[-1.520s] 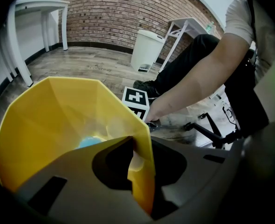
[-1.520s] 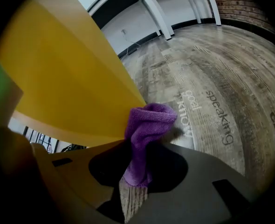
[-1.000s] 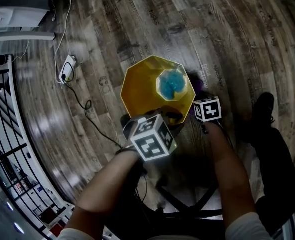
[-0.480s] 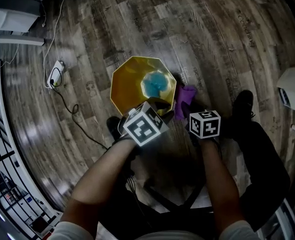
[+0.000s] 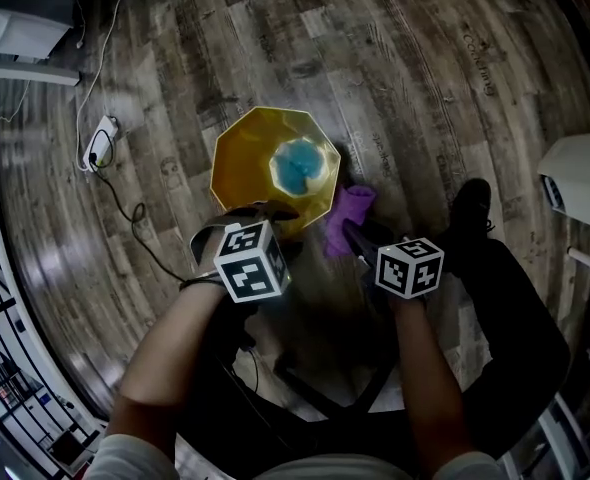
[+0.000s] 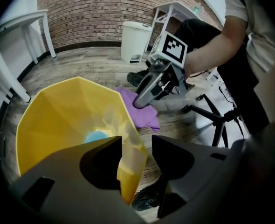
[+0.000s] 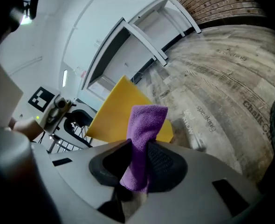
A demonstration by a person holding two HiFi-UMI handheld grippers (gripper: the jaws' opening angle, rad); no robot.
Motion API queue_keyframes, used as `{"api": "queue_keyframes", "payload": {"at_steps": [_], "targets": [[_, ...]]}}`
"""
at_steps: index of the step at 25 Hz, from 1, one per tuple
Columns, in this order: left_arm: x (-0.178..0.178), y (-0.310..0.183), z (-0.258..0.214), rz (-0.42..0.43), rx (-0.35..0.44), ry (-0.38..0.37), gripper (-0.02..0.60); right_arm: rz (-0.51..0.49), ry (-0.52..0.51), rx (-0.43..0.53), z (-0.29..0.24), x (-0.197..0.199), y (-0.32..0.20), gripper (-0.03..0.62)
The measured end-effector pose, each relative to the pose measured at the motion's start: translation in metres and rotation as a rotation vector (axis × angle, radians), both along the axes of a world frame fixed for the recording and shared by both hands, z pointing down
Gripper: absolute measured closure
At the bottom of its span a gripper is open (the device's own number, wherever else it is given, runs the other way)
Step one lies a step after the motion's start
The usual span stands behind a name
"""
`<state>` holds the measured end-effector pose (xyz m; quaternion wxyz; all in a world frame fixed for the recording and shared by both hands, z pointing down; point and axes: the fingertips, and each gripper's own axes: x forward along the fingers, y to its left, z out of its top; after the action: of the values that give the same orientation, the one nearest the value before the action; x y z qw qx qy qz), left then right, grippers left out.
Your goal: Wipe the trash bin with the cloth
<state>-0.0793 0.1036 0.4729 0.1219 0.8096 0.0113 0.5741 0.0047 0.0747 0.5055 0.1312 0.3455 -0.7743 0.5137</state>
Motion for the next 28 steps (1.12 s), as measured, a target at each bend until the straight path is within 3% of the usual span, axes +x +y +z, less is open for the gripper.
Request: {"api": "queue_keyframes", "payload": {"at_steps": [5, 9, 12, 16, 28], "targets": [[-0.003, 0.002, 0.009, 0.050, 0.014, -0.051, 0.397, 0.046, -0.105, 0.023, -0.033, -0.004, 0.004, 0.494], [-0.008, 0.006, 0.019, 0.047, -0.009, -0.075, 0.400, 0.019, -0.133, 0.063, -0.047, -0.015, 0.001, 0.494], [-0.007, 0.006, 0.022, 0.066, -0.008, -0.085, 0.469, 0.004, -0.126, 0.062, -0.040, -0.019, -0.002, 0.494], [-0.003, 0.001, 0.020, 0.083, 0.023, -0.078, 0.502, -0.010, -0.107, 0.046, -0.022, -0.022, -0.007, 0.494], [0.009, -0.005, 0.017, 0.086, 0.037, -0.035, 0.515, -0.107, -0.001, 0.014, 0.042, -0.026, -0.032, 0.494]]}}
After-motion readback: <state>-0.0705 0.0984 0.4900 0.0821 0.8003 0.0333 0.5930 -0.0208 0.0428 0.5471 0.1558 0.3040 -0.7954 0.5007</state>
